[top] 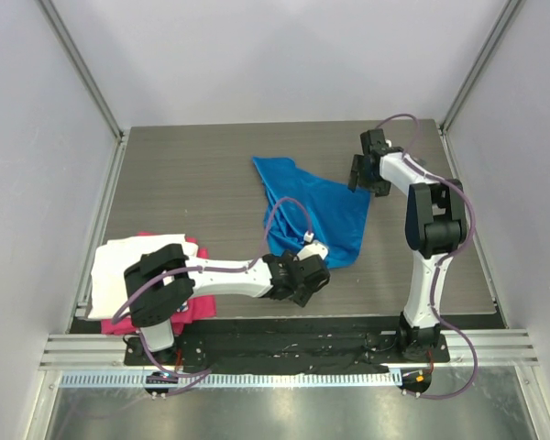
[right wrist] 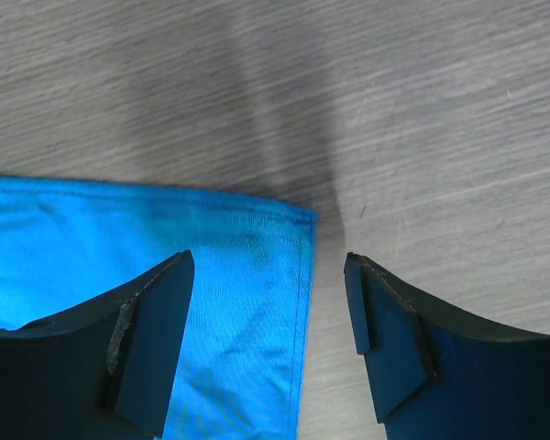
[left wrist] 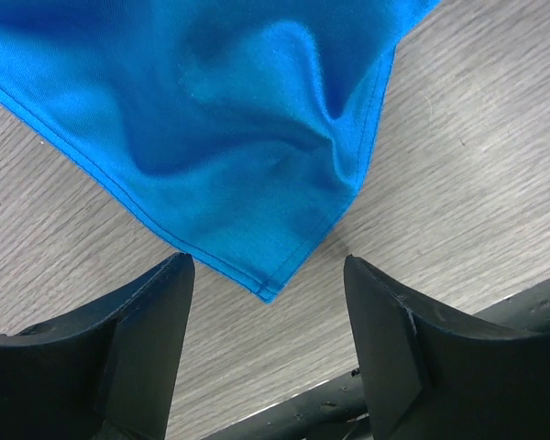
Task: Fold the napkin into a case and place the utensils inside
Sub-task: Pick up the crumpled napkin from the center of the board.
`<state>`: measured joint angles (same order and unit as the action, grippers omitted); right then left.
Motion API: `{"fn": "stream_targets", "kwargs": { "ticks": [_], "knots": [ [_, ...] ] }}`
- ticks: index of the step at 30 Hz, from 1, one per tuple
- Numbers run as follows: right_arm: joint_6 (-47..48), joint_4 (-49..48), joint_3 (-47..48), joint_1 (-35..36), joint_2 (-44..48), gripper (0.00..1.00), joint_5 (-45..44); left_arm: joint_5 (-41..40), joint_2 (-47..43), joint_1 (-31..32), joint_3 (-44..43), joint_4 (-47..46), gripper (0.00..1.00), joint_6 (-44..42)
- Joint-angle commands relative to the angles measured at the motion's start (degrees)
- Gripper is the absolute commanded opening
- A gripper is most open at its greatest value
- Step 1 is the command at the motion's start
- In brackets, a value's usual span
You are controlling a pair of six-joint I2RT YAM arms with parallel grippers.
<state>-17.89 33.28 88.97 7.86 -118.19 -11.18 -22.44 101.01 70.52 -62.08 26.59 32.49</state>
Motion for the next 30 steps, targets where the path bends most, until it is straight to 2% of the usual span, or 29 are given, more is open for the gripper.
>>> {"fn": "stream_targets", "kwargs": {
  "ticks": [1,7,13,17,19,22,23,25,27,28,29,30],
  "knots": [
    [0.93,0.38,4.19,-0.65,-1.16,0.74,0.28,0.81,0.50,-1.26,1.35,-2.24,0.71,0.20],
    [1.28,0.74,5.69,-1.26,-3.62,0.74,1.16,4.94,0.50,-3.28,6.00,-7.07,0.62,1.34],
    [1.63,1.96,7.36,-1.44,-5.12,0.72,2.65,8.11,-0.29,-4.95,8.47,-9.98,0.44,1.35],
    [1.72,2.14,7.27,-1.53,-6.08,0.66,3.62,8.99,-0.55,-4.96,7.77,-8.57,0.26,0.73],
    [1.89,1.97,7.71,-1.53,-7.13,0.64,4.06,9.25,-0.81,-4.96,7.15,-7.87,0.23,0.73],
    [1.98,2.05,8.15,-1.44,-7.75,0.54,3.97,8.99,-2.48,-5.04,6.36,-6.03,0.09,0.21],
    [1.98,1.97,8.15,-1.53,-7.76,0.44,3.97,8.38,-3.79,-5.04,6.19,-4.72,0.07,0.12],
    [1.98,1.97,8.24,-1.44,-6.97,0.38,4.06,7.59,-5.55,-5.39,5.31,-3.39,0.05,-0.14],
    [1.81,1.88,8.24,-1.53,-5.74,0.27,4.41,6.36,-8.62,-5.92,4.43,-0.68,0.00,-0.50],
    [1.81,1.62,8.15,-1.53,-4.69,0.23,4.59,5.92,-9.77,-6.18,2.95,0.47,0.00,-0.93],
    [1.63,1.62,8.15,-1.44,-2.77,0.15,4.94,5.30,-11.09,-6.79,2.15,1.44,0.00,-1.20],
    [1.28,1.96,8.06,-1.44,-1.35,0.10,5.11,3.99,-13.62,-7.06,1.10,3.71,0.00,-1.72]
  ]
}}
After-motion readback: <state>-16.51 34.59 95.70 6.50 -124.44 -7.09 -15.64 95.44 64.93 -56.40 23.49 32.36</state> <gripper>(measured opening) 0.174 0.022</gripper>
